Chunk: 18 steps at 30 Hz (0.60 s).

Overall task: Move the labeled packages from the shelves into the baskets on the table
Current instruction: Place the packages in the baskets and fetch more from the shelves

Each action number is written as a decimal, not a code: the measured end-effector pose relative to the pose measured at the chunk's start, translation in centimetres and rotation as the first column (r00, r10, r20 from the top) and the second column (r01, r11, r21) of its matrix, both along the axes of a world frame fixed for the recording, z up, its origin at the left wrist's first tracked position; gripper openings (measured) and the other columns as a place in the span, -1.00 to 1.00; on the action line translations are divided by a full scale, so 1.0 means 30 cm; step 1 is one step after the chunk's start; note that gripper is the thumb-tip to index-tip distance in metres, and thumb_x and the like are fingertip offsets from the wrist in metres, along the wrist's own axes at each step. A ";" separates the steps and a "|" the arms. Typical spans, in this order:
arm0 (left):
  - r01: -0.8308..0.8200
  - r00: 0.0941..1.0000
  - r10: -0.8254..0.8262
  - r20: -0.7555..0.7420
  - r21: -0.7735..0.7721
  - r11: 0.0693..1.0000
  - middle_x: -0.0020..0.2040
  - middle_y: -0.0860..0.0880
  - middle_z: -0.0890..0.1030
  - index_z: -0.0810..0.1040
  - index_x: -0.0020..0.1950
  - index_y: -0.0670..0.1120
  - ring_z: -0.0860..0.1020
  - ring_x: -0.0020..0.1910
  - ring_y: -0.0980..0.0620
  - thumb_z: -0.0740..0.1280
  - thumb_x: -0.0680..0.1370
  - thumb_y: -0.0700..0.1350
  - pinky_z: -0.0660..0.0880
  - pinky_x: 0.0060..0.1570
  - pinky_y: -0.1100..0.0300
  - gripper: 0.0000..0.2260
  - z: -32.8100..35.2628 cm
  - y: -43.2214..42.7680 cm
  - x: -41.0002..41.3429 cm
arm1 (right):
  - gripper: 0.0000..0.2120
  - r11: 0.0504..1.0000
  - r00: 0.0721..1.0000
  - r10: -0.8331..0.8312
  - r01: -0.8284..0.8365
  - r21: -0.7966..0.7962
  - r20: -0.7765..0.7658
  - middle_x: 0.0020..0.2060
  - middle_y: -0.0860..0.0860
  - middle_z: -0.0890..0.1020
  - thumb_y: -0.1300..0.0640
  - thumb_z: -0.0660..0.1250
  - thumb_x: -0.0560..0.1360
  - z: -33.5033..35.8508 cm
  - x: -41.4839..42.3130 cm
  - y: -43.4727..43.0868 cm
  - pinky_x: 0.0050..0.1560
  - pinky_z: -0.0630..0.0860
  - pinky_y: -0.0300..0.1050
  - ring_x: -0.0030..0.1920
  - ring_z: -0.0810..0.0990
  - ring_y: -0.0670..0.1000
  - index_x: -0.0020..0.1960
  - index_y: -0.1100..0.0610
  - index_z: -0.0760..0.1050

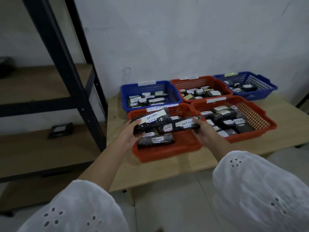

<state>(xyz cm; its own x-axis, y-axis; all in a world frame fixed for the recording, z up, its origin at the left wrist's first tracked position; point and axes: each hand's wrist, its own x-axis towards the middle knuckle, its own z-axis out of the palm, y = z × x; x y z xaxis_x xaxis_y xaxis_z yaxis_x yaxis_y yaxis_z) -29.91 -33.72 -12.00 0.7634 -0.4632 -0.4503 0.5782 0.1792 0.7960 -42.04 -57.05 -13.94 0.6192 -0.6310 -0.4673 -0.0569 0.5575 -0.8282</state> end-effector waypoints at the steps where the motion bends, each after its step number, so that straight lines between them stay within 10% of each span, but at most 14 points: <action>1: 0.007 1.000 -0.007 -0.006 -0.003 1.000 0.07 -0.11 0.55 0.42 0.21 -0.11 0.55 -0.08 0.01 0.29 0.56 -0.18 0.55 -0.43 0.26 -0.77 -0.010 -0.023 0.014 | -0.97 1.000 1.000 -0.006 0.006 -0.007 -0.015 0.02 0.12 0.58 0.21 0.34 0.52 -0.012 0.013 -0.027 -0.21 0.50 -0.19 -0.03 0.55 0.07 -0.05 0.15 0.49; 6: 0.026 1.000 -0.026 -0.007 0.051 0.998 0.03 -0.10 0.59 0.49 0.04 -0.06 0.57 -0.03 -0.03 0.33 0.54 -0.19 0.55 -0.35 0.21 -0.90 -0.057 -0.100 0.048 | -0.67 1.000 0.990 -0.019 0.017 -0.017 -0.141 0.04 0.16 0.55 0.33 0.33 0.50 -0.086 0.073 -0.095 -0.26 0.47 -0.21 -0.03 0.54 0.09 0.25 0.28 0.44; 18: -0.033 0.998 0.037 -0.043 0.096 0.995 0.01 -0.10 0.58 0.45 0.10 -0.08 0.57 -0.06 -0.02 0.31 0.55 -0.19 0.59 -0.34 0.23 -0.85 -0.132 -0.119 0.108 | -0.66 0.990 0.963 -0.090 0.113 0.080 -0.254 0.10 0.16 0.52 0.30 0.29 0.54 -0.231 0.181 -0.125 -0.28 0.44 -0.22 -0.10 0.49 0.03 0.31 0.29 0.41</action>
<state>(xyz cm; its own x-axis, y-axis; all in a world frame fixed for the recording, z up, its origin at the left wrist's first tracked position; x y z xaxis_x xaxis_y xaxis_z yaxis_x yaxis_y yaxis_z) -26.66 -37.30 -15.95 0.7564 -0.3900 -0.5252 0.6084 0.1244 0.7838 -36.61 -60.81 -20.86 0.4106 -0.6311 -0.6581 -0.1943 0.6447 -0.7394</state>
